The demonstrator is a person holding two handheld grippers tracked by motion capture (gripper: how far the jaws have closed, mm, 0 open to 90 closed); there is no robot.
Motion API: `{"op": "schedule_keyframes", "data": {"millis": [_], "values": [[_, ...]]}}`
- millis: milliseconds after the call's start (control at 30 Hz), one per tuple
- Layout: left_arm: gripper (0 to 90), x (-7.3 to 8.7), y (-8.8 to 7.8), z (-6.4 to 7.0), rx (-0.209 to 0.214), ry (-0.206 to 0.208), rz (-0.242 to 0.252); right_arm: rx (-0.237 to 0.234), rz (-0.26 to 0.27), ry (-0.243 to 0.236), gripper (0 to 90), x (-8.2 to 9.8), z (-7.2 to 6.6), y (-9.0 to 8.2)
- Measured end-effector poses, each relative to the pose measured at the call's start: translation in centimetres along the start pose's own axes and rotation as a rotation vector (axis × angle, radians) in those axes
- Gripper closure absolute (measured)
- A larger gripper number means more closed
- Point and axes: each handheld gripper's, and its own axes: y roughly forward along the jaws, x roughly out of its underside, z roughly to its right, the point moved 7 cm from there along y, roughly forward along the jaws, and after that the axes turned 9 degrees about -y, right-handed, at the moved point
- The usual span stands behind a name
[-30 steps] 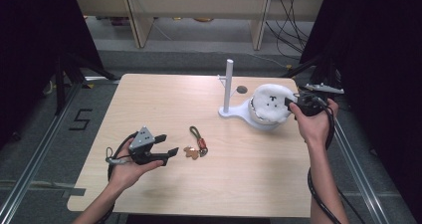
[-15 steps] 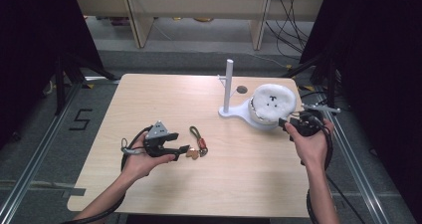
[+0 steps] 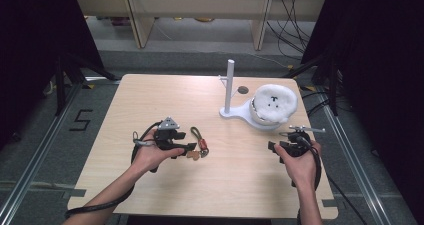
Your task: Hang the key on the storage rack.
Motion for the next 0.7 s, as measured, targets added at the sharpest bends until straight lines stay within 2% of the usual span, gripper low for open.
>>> {"op": "schedule_keyframes", "data": {"millis": [33, 67, 100, 133, 167, 200, 233, 333, 467, 567, 700], "values": [[35.9, -0.2, 0.2, 0.0, -0.004, -0.020, 0.006, 0.006, -0.012, -0.008, 50.8, 0.2, 0.0, 0.1], [35.9, -0.2, 0.3, -0.1, -0.008, -0.008, -0.007, 0.007, -0.016, -0.017, 50.7, 0.2, -0.1, 0.3], [35.9, -0.5, 0.7, 0.0, -0.011, -0.040, 0.009, 0.000, -0.010, -0.037, 50.6, 0.2, -0.1, 0.4], [35.9, -0.5, 0.9, 0.0, -0.011, -0.045, -0.003, 0.020, -0.032, -0.048, 50.6, 0.4, 0.1, 0.5], [35.9, -0.4, 1.0, -0.2, -0.019, -0.026, -0.036, 0.010, -0.026, -0.034, 50.6, 0.3, -0.1, 0.5], [35.9, -0.5, 1.3, -0.1, -0.025, -0.031, -0.040, -0.003, -0.038, -0.020, 50.6, 0.4, -0.4, 0.2], [35.9, -0.5, 1.5, -0.1, -0.025, -0.034, -0.055, 0.010, -0.051, -0.022, 50.5, 0.4, -0.3, 0.1], [35.9, -0.6, 2.1, -0.1, -0.045, -0.040, -0.093, 0.000, -0.054, -0.014, 50.4, 0.5, -0.3, 0.0], [36.0, -0.9, 2.9, -0.1, -0.069, -0.051, -0.135, 0.014, -0.079, -0.020, 49.7, 0.9, -0.1, 0.0], [36.3, -1.1, 3.6, -0.1, -0.083, -0.067, -0.144, 0.004, -0.091, -0.016, 49.2, 1.1, -0.2, 0.2], [36.5, -1.0, 4.4, 0.0, -0.095, -0.071, -0.190, -0.009, -0.095, -0.024, 49.0, 1.2, -0.3, 0.4]]}}
